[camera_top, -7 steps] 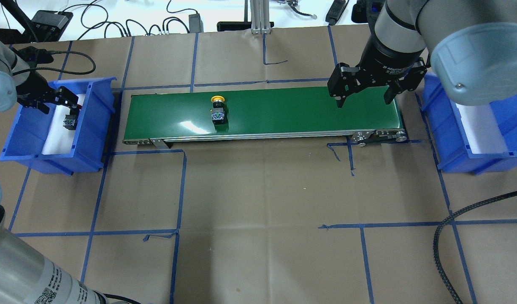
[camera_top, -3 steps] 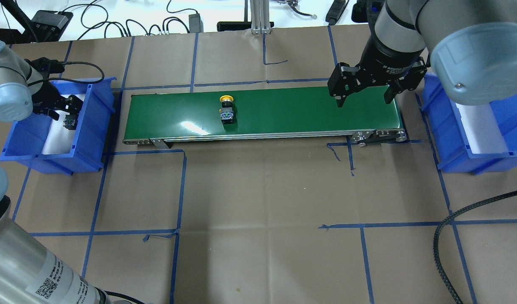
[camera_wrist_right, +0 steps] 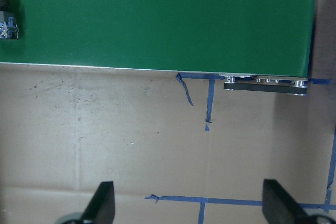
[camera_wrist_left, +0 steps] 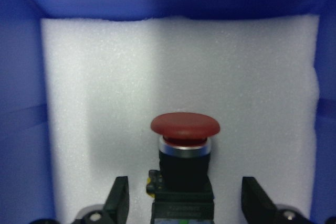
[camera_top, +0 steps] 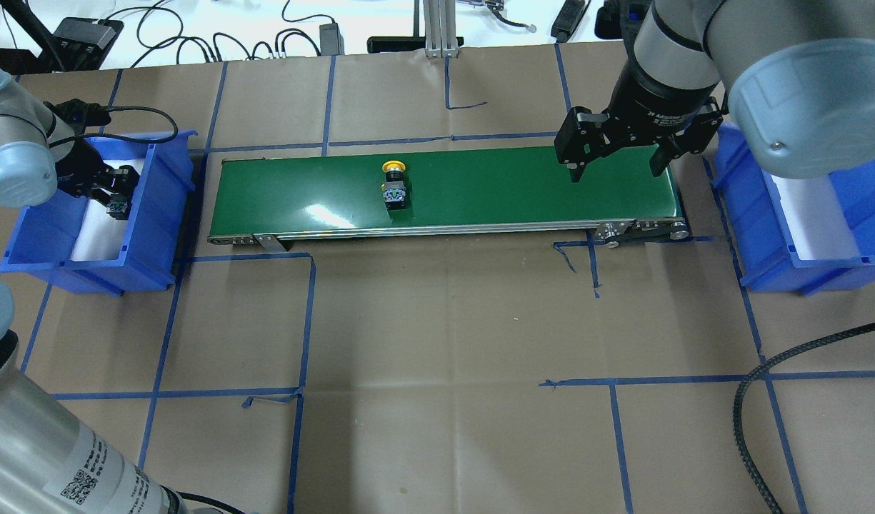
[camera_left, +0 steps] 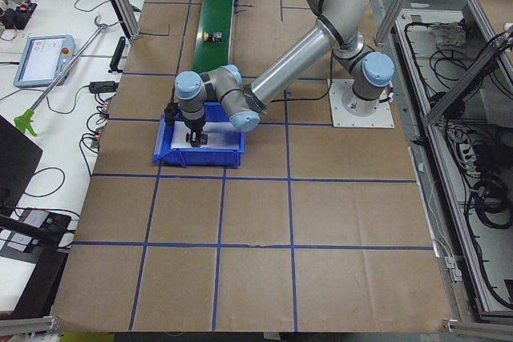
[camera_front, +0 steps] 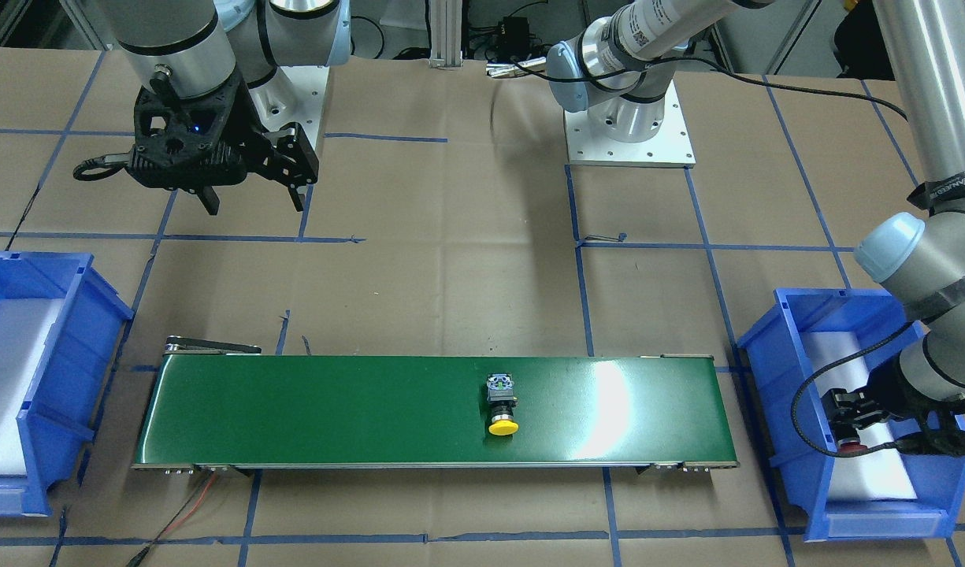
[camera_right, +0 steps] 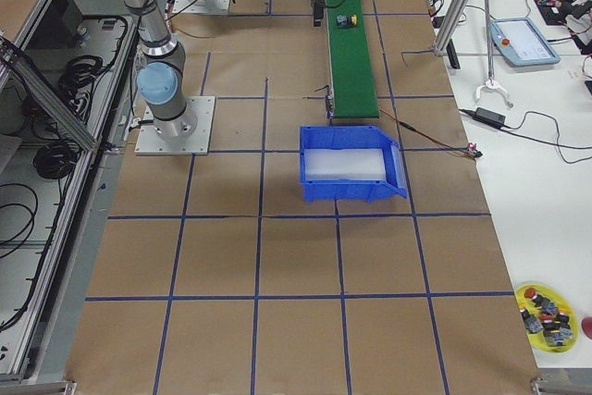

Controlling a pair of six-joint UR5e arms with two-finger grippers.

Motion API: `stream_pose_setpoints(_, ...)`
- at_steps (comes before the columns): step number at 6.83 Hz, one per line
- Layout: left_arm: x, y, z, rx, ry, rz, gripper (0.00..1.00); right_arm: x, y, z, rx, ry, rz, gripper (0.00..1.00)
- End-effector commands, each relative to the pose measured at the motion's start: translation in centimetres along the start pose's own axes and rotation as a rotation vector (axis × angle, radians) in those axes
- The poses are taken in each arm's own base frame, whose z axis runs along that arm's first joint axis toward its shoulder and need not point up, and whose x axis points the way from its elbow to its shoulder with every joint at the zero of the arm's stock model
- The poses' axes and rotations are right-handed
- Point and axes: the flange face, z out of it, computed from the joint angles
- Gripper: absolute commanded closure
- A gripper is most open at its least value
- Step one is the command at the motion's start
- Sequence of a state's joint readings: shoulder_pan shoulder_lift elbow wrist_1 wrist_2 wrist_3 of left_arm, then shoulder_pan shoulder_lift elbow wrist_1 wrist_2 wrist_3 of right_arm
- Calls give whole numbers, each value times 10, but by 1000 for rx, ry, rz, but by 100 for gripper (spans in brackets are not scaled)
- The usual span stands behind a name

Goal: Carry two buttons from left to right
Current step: 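Return the left gripper to the bin and grasp the red-capped button, then carry the red button onto the conveyor and release it with left gripper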

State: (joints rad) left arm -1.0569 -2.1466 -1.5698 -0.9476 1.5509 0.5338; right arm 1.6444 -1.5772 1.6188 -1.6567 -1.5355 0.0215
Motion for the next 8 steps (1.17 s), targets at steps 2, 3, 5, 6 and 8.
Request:
stream_pose_setpoints(2,-6,-9,-27,36,-21,2,90,0,0,-2,5,0,0,0)
stream_pose_setpoints(3,-6,-10,-41,47,-30,3,90,0,0,-2,3,0,0,0)
stream_pose_setpoints(5,-4,-1,-94,16,-15,-3,90,0,0,-2,5,0,0,0)
stream_pose_setpoints(6,-15,16,-122,-7,-5,-27,90,0,0,-3,6,0,0,0)
stream_pose_setpoints(8,-13,39,-160,-30,10,-51,90,0,0,-3,8,3,0,0)
